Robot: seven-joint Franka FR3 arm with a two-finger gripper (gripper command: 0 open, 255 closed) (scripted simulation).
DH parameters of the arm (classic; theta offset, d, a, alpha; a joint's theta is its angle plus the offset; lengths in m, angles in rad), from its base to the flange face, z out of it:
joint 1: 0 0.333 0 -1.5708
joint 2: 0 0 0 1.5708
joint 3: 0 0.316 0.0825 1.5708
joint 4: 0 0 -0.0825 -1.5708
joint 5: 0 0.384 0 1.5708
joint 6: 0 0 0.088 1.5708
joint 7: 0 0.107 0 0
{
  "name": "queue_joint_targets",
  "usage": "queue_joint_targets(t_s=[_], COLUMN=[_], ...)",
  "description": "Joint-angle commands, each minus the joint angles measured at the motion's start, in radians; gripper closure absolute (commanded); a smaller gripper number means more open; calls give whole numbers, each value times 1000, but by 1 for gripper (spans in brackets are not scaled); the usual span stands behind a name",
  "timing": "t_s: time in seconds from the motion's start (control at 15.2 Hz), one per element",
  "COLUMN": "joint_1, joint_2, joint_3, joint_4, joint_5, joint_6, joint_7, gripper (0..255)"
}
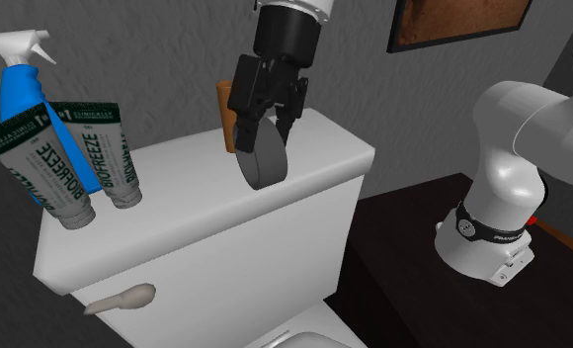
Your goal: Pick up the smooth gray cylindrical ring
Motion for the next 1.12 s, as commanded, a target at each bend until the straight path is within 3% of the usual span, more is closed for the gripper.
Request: queue_joint_targets(t_s=[0.0, 0.07, 0.13, 0.73, 1.06], joint_1=[1, 1, 1, 1, -5], joint_2=[3, 4, 4, 4, -11], joint_3=[-1, -1, -1, -1, 2], joint_4=[-10, -10, -9, -9, 44], joint_5=[3, 4, 4, 4, -13], joint_6=[13, 13, 13, 13, -52], joint_7=[-5, -6, -6, -6, 21], gripper=[0, 0, 255, 255, 255])
